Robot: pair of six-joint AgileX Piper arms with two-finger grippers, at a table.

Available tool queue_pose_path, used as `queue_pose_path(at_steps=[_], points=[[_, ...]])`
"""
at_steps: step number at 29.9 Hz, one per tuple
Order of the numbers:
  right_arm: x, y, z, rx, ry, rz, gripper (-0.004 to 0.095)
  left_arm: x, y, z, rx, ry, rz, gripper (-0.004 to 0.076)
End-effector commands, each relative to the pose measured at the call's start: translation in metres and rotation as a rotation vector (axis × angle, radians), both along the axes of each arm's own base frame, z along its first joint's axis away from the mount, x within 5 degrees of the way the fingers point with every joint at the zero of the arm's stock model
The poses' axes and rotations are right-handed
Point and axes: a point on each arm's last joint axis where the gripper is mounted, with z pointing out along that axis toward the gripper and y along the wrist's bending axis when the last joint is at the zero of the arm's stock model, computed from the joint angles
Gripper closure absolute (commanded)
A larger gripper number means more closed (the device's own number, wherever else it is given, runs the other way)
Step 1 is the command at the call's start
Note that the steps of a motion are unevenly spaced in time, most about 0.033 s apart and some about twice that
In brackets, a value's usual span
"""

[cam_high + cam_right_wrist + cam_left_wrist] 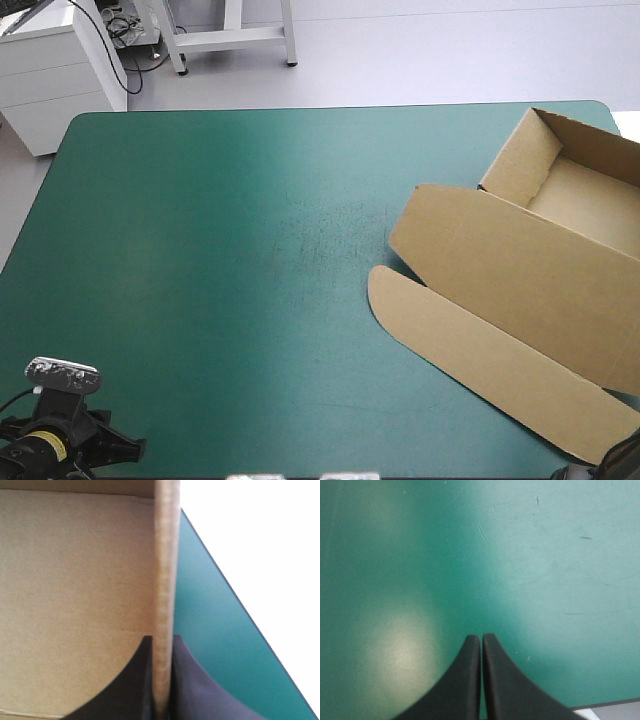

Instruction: Fold the box

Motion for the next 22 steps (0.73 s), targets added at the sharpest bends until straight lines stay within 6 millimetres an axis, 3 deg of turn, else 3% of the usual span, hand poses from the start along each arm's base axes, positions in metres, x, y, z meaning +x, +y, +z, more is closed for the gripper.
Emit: queue_pose_path(at_steps=[1, 7, 11, 17, 22], points=[[-0.022, -0.006, 0.031, -0.008, -0.077, -0.051, 0.0928, 0.003, -0.001, 0.007, -0.005, -0.035, -0.014, 0.0731], [-0.026, -0.009, 0.02, 0.003, -0.037, -0.063, 0.0896, 0.003, -0.001, 0.007, 0.005, -0.041, -0.032, 0.0731], [-0.029, -0.01, 0.009, 0.003, 0.007, -0.064, 0.0757, 0.003, -0.001, 0.007, 0.006, -0.041, -0.034, 0.0731], [-0.03, -0.011, 0.01, -0.009, 0.013, -0.069, 0.0514, 0.003, -0.001, 0.007, 0.006, -0.041, -0.033, 0.0731], [-0.036, -0.006, 0.024, -0.021, -0.023, -0.078, 0.0481, 0.003, -0.001, 0.007, 0.006, -0.041, -0.033, 0.0731]])
